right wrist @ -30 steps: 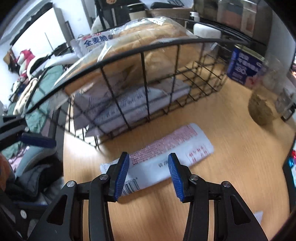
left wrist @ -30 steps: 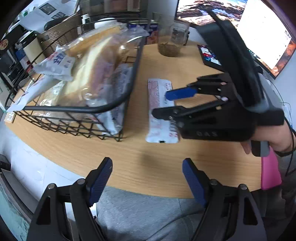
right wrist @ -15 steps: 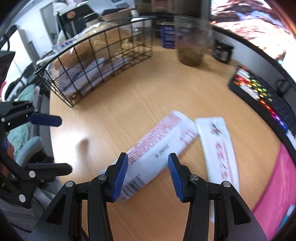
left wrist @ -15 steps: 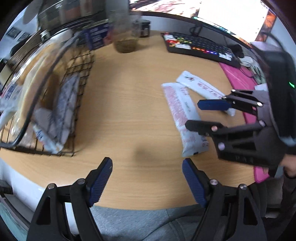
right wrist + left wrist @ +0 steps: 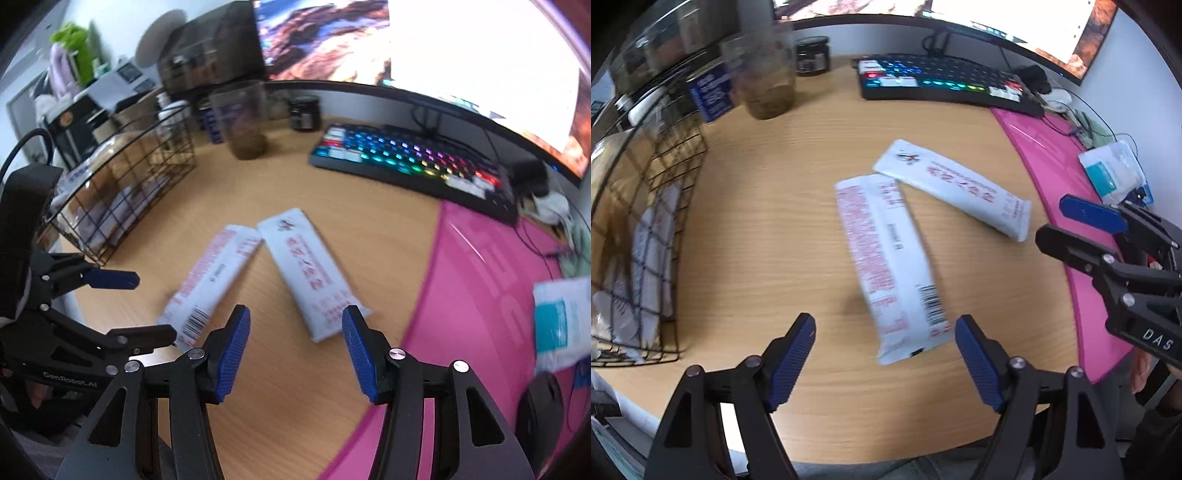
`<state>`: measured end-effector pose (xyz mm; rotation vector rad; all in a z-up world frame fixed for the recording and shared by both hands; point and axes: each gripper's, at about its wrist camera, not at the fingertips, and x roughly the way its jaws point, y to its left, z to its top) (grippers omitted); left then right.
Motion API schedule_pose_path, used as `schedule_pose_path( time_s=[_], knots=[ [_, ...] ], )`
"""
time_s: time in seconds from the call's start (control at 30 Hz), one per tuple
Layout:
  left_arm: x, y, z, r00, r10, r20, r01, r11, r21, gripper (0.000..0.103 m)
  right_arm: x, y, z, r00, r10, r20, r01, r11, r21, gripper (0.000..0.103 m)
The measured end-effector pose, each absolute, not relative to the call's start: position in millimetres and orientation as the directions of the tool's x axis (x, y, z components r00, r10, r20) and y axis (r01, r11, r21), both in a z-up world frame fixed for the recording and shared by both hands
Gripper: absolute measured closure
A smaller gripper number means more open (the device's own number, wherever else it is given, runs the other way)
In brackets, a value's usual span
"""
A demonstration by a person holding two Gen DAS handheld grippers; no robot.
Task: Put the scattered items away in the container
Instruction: 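Lower the left tool over the red-printed white packet while the right tool approaches the YANWOBAZHENFEN packet, then grasp the red-printed packet with the left tool while the right tool grasps the YANWOBAZHENFEN packet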
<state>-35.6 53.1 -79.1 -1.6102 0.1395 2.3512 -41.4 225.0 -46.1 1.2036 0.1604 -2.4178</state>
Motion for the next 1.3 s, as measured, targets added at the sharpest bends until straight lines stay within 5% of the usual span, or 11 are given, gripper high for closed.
schedule_pose_path(
  time_s=[0.67, 0.87, 1.3],
  knots=[
    [-54, 65, -100, -0.346, 0.144, -0.927, -0.286, -0.957, -0.042, 0.022, -58, 234, -60, -0.509, -0.348, -0.787, 0.413, -0.901, 0.132, 0.05],
    [-51, 66, -98, -0.388, 0.126, -0.913, -0.302, -0.953, -0.003, 0.05, -59, 232, -62, -0.507, -0.354, -0.786, 0.415, -0.899, 0.137, 0.05],
    [-49, 53, -95, -0.386, 0.15, -0.91, -0.297, -0.954, -0.032, 0.052, -79, 219, -65, -0.489, -0.369, -0.79, 0.494, -0.864, 0.098, 0.05]
  ],
)
